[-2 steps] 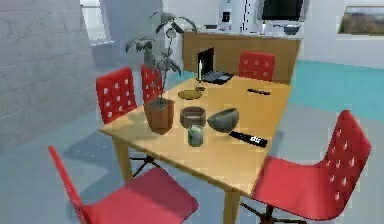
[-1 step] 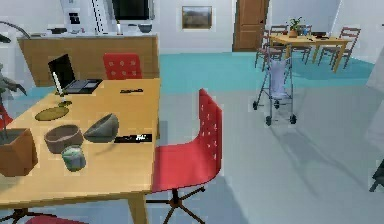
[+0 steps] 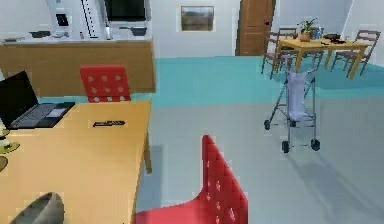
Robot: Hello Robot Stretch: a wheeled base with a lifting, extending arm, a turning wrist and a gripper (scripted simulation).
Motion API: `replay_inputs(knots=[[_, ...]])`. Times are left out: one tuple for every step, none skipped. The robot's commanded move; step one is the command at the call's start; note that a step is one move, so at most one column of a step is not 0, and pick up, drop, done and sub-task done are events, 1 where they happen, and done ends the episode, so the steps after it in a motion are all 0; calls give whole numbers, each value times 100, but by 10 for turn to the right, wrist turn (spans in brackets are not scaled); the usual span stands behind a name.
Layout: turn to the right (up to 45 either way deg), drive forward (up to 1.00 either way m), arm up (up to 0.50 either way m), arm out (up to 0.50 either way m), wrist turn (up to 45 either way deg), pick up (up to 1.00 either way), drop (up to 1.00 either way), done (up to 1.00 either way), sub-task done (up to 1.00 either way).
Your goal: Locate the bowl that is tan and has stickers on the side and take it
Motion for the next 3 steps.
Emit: replay_inputs(knots=[[-450, 0, 0, 0, 0, 0, 0, 0, 0], [-450, 0, 0, 0, 0, 0, 0, 0, 0], [-390, 0, 0, 0, 0, 0, 0, 0, 0]])
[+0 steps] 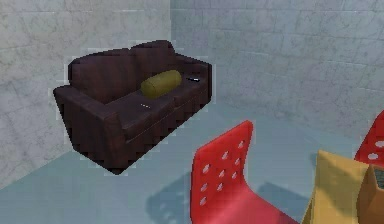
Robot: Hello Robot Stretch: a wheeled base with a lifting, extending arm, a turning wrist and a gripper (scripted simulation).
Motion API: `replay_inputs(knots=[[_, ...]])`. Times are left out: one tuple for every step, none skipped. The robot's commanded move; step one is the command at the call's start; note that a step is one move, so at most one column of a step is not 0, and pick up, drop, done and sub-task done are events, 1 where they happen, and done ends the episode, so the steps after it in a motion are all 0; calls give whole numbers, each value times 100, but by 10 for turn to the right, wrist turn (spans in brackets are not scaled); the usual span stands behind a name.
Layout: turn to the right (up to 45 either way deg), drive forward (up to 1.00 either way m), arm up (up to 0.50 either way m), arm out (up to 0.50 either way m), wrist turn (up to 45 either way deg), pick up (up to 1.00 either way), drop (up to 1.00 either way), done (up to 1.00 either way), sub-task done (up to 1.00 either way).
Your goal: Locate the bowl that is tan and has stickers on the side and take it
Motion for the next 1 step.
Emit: replay_inputs(knots=[[0, 0, 50, 0, 0, 0, 0, 0, 0]])
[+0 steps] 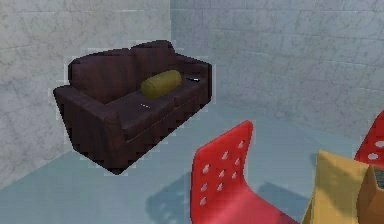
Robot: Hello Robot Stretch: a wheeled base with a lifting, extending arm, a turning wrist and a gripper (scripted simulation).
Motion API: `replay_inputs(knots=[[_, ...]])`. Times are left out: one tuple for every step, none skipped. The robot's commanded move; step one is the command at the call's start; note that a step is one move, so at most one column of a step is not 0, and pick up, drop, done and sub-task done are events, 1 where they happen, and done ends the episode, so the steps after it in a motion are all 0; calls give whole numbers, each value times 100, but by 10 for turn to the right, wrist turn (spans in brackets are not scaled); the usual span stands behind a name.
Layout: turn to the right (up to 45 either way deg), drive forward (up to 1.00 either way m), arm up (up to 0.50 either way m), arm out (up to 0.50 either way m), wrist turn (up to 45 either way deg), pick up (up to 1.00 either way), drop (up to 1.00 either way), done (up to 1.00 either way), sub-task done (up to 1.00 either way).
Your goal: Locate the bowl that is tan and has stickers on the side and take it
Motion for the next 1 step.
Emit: replay_inputs(knots=[[0, 0, 38, 0, 0, 0, 0, 0, 0]])
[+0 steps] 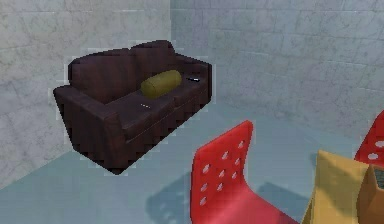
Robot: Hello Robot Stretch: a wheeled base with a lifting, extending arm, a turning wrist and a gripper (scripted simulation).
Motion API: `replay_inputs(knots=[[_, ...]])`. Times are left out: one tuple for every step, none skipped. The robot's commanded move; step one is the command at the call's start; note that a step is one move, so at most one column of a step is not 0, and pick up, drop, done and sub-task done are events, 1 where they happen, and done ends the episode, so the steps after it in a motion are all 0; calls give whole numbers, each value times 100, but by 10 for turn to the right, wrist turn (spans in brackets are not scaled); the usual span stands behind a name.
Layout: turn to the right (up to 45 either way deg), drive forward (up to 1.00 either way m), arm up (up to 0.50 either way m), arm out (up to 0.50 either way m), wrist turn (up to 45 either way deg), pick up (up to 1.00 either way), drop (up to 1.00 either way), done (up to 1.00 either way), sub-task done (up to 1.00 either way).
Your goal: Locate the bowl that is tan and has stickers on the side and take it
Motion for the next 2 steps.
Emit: replay_inputs(knots=[[0, 0, 0, 28, 0, 0, 0, 0, 0], [0, 0, 0, 0, 450, 0, 0, 0, 0]])
